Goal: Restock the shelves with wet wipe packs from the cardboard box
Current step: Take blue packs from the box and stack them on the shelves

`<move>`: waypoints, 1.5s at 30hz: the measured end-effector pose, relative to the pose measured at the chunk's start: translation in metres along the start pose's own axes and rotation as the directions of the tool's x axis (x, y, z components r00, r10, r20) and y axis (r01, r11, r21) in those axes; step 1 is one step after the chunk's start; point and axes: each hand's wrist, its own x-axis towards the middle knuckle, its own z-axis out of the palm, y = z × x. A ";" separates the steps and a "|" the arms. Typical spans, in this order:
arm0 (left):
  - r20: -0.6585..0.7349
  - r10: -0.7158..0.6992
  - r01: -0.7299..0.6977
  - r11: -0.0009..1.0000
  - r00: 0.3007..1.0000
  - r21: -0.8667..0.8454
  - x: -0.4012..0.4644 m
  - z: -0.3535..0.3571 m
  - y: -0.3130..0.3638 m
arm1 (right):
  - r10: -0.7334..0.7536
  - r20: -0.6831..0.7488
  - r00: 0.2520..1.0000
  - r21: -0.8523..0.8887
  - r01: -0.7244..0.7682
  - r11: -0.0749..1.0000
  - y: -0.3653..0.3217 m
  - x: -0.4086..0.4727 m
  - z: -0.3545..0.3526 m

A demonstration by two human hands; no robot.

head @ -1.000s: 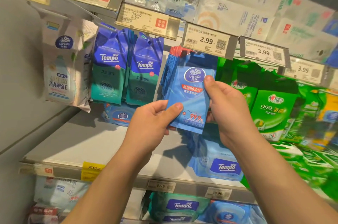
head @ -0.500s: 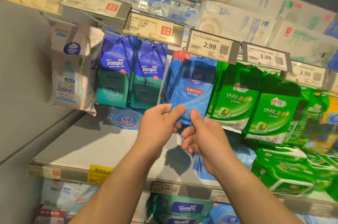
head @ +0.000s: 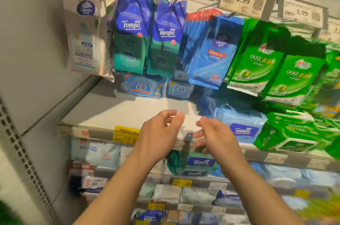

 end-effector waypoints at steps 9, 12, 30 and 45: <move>0.215 0.089 -0.210 0.731 0.973 0.649 -0.083 -0.002 -0.046 | -0.158 0.263 0.952 -0.610 0.291 0.737 0.070 -0.053 0.005; 0.155 -0.117 -0.008 0.774 0.981 0.634 -0.118 0.001 -0.044 | -0.131 0.344 0.930 -0.581 0.320 0.748 0.080 -0.074 0.002; -0.379 -0.415 0.562 0.630 0.827 0.535 -0.389 -0.100 -0.056 | -0.117 0.754 0.646 -0.284 0.482 0.829 0.091 -0.268 0.053; -0.600 -0.625 0.765 0.644 0.499 -0.034 -0.569 -0.279 -0.154 | -0.183 0.919 0.349 -0.128 0.705 0.698 0.027 -0.433 0.240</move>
